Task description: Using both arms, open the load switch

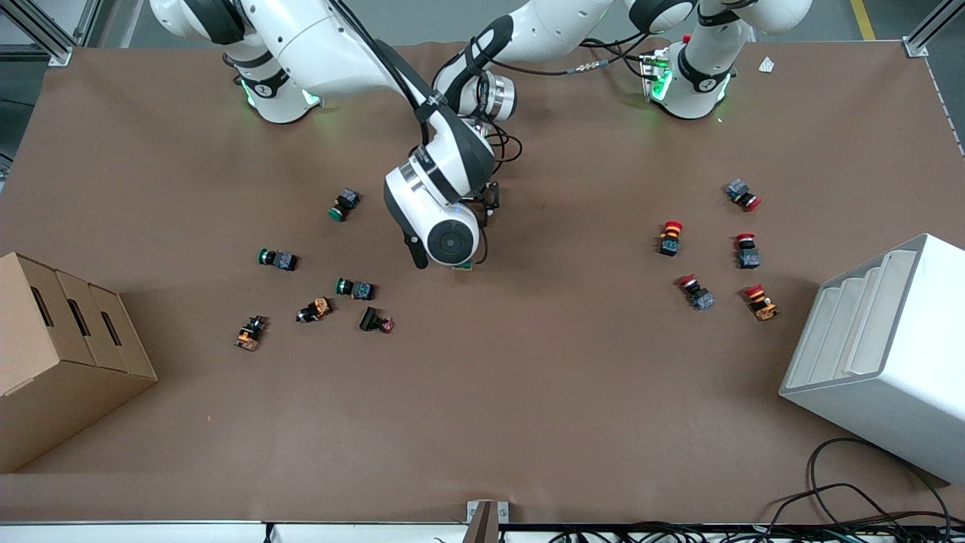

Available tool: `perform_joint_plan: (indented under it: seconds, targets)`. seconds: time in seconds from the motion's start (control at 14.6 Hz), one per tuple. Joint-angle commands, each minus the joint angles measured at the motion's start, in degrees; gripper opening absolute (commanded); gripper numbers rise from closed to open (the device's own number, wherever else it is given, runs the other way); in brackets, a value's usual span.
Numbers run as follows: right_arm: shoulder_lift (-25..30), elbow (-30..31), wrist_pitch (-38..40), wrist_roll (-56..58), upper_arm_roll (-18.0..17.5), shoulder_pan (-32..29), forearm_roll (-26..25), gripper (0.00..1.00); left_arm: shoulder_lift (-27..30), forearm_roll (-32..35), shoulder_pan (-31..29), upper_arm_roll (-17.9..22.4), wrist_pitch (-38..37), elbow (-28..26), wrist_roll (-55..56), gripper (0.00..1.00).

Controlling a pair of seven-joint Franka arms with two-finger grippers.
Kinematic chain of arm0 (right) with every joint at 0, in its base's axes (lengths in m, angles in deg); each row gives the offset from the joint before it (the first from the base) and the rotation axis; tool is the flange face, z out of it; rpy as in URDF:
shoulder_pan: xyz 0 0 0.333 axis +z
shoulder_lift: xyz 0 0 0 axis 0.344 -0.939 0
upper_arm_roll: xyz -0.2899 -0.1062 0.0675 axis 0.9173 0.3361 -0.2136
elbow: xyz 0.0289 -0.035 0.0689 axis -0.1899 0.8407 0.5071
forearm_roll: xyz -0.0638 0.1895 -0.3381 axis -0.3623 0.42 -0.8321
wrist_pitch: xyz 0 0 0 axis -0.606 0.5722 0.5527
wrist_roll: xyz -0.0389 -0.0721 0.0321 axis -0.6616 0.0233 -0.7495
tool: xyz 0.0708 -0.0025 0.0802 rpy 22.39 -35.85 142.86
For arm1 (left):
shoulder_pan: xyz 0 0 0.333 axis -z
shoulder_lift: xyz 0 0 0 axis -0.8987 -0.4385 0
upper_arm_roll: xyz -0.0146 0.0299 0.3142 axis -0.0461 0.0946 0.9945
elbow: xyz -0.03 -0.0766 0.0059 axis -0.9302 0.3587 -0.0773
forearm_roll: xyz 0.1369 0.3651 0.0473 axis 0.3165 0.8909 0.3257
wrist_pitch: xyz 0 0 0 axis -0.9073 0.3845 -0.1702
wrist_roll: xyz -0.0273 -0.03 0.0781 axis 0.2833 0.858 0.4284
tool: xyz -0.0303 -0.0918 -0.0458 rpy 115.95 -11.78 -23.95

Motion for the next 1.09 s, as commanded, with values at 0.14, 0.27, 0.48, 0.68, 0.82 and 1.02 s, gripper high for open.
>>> perform_joint_plan:
  seconds: [0.14,0.27,0.48,0.68,0.82,1.02]
  targets:
    - [-0.5,1.0,-0.4,-0.7,0.5,1.5,0.9,1.0,-3.2,0.2,0.8,-0.2,1.6,0.1,0.3,0.99]
    - [-0.5,1.1,-0.3,-0.7,0.5,1.5,0.6,1.0,-3.5,0.2,1.2,-0.2,1.6,0.1,0.3,0.99]
    - [-0.5,2.0,-0.6,-0.6,0.5,1.6,0.4,1.0,-3.5,0.2,1.2,-0.2,1.6,0.1,0.3,0.99]
    - [-0.5,2.4,-0.7,-0.4,0.6,1.8,0.3,1.0,-3.5,0.3,1.2,-0.1,1.6,0.1,0.3,0.99]
    - [-0.5,2.5,-0.6,-0.4,0.6,1.9,0.3,1.0,-3.5,0.3,1.2,-0.1,1.6,0.1,0.3,0.99]
    - [-0.8,2.5,-0.8,-0.4,0.6,2.4,0.2,1.0,-3.5,0.3,1.2,-0.1,1.6,0.1,0.3,0.99]
